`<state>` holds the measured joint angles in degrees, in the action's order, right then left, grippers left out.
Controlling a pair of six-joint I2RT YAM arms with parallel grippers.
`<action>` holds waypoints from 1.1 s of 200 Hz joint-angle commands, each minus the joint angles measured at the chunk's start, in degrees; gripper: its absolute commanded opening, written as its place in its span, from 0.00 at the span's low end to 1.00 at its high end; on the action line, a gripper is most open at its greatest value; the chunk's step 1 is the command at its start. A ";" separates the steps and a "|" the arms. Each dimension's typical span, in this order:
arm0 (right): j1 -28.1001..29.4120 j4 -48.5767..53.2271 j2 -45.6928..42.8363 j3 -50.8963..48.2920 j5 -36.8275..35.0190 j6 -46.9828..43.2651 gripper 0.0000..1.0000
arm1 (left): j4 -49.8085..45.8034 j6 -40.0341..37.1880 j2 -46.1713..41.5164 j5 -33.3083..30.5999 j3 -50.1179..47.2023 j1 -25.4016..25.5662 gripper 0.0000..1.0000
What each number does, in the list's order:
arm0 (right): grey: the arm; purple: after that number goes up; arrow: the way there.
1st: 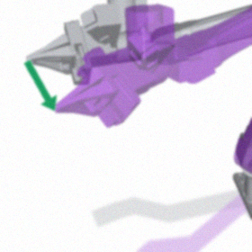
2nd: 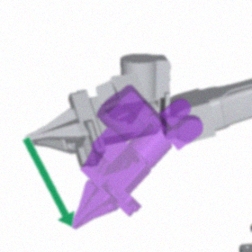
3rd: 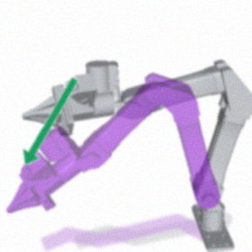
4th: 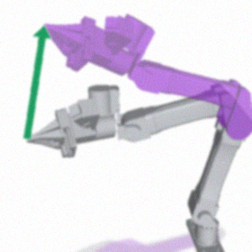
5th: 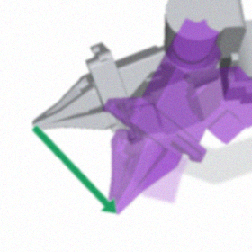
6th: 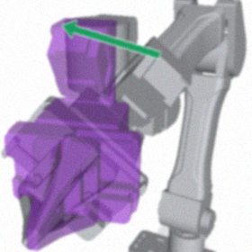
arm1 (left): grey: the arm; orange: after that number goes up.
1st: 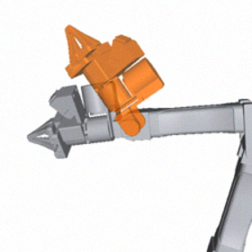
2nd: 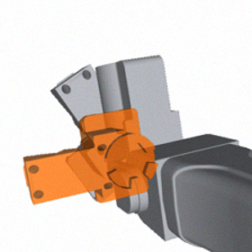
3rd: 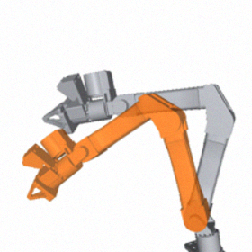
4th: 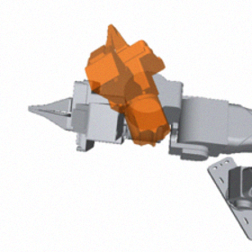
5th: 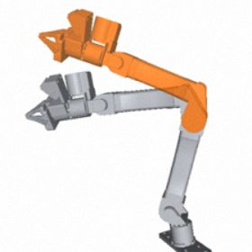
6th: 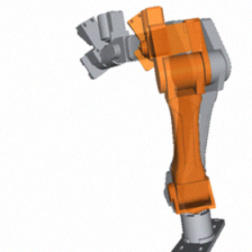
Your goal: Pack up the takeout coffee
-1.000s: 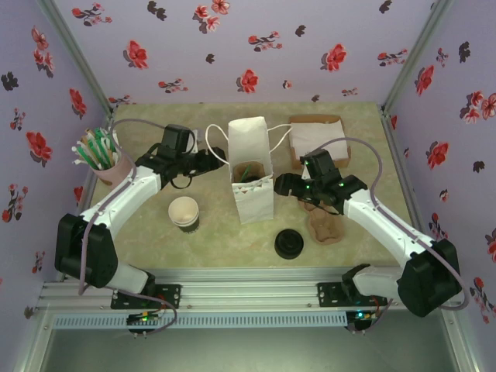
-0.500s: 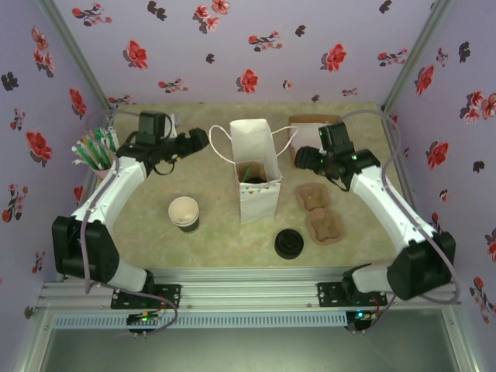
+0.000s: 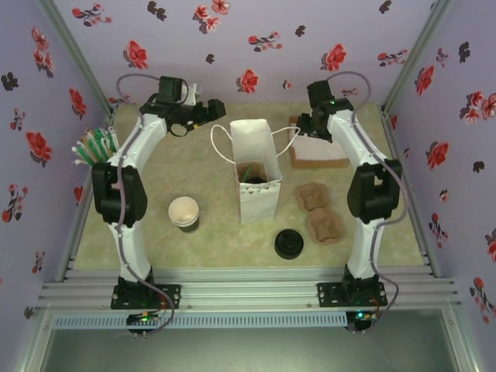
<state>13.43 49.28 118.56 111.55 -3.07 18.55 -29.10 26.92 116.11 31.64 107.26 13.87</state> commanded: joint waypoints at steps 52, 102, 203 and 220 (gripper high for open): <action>-4.60 10.72 20.26 22.53 1.17 -3.77 0.53 | -5.51 -5.32 6.36 3.46 6.64 1.50 0.99; -6.84 11.54 28.27 28.03 3.82 -5.02 0.54 | -5.33 -4.94 6.43 3.50 5.85 2.13 0.99; -6.77 16.93 34.28 35.21 4.30 -5.01 0.49 | -5.35 -5.22 4.29 3.35 4.14 2.91 0.99; -6.75 16.60 32.91 35.24 4.23 -4.92 0.47 | -5.18 -5.12 4.22 3.36 3.96 2.85 0.99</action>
<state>6.35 63.11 153.16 146.96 -0.01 13.87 -33.71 23.33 121.67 33.74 111.85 16.51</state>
